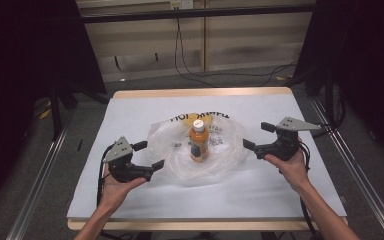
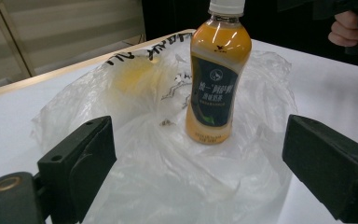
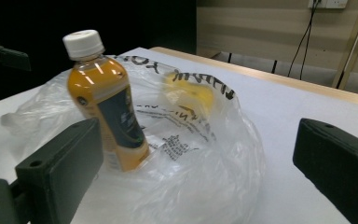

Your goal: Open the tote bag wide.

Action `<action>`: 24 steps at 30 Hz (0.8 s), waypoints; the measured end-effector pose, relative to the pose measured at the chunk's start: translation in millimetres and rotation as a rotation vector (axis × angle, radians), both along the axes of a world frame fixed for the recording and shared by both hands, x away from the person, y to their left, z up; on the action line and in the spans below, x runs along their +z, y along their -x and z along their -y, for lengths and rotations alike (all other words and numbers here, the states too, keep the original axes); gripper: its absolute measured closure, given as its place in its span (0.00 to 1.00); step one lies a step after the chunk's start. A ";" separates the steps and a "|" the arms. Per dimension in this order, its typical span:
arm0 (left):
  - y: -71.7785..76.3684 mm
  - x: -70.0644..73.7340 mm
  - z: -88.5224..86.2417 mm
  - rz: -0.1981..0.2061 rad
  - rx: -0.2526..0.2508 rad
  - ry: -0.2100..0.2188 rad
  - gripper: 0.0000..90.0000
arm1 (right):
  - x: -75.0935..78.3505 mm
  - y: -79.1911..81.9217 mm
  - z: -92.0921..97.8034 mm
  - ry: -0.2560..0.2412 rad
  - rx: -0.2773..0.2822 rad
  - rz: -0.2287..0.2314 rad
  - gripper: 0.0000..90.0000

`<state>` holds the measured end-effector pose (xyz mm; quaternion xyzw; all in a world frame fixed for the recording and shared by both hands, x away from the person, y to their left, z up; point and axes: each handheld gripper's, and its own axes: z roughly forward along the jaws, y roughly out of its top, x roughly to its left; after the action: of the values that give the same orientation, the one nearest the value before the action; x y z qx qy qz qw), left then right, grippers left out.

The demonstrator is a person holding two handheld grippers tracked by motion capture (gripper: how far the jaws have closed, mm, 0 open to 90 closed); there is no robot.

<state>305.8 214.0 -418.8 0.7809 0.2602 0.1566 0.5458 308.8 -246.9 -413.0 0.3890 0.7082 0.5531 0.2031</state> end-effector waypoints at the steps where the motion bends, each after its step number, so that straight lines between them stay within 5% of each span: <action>1: 2.8 1.1 -3.4 0.001 0.017 -0.010 0.08 | -0.3 4.5 2.0 -0.005 0.000 -0.007 0.02; 8: 17.1 -5.4 -20.8 -0.044 0.051 0.008 0.05 | -6.9 29.9 14.6 -0.002 -0.014 -0.005 0.03; 19: 49.1 -18.0 -40.8 0.000 0.107 -0.023 0.02 | -20.9 77.2 27.8 0.039 -0.106 0.016 0.02; 24: 59.3 -31.1 -53.8 -0.035 0.157 -0.016 0.02 | -29.2 93.6 41.6 0.013 -0.155 0.001 0.02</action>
<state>246.4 267.7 -449.9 0.7652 0.3291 0.1874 0.5207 215.2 -288.5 -442.3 0.4411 0.6794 0.5313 0.2481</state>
